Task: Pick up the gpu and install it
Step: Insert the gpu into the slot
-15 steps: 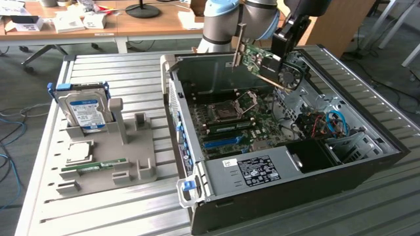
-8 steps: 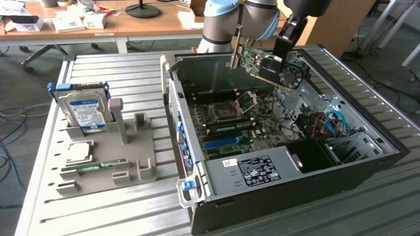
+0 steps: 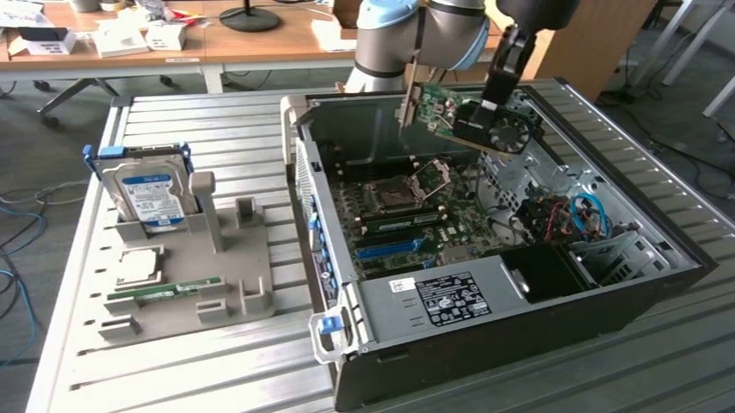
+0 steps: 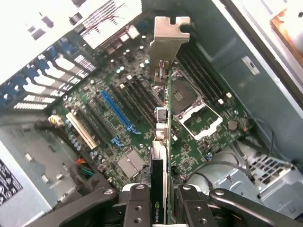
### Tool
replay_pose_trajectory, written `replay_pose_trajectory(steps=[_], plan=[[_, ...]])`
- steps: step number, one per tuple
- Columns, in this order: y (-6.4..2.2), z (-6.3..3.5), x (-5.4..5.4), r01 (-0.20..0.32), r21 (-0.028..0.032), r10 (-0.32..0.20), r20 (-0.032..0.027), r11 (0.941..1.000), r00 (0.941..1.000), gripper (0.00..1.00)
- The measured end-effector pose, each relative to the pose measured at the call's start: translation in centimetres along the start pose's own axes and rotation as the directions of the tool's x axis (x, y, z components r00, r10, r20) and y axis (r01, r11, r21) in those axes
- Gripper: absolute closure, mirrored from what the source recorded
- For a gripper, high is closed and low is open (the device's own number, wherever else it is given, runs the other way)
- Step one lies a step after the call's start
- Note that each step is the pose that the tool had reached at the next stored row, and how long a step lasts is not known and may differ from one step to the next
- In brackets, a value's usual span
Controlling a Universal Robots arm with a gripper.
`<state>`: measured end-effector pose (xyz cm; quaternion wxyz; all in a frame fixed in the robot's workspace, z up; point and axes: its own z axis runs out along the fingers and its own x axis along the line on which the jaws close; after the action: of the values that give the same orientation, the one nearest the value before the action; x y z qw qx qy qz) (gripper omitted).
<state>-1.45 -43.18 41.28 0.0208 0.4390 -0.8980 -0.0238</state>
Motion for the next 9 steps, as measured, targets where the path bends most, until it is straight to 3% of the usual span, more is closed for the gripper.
replay_pose_trajectory(steps=[4, 9], plan=[[0.0, 0.04, 0.0, 0.073, 0.0011, -0.073, -0.0045, 0.9974, 0.9973, 0.74], [-0.01, 0.09, 0.0, 0.162, 0.0019, -0.162, -0.0101, 0.9867, 0.9867, 0.74]])
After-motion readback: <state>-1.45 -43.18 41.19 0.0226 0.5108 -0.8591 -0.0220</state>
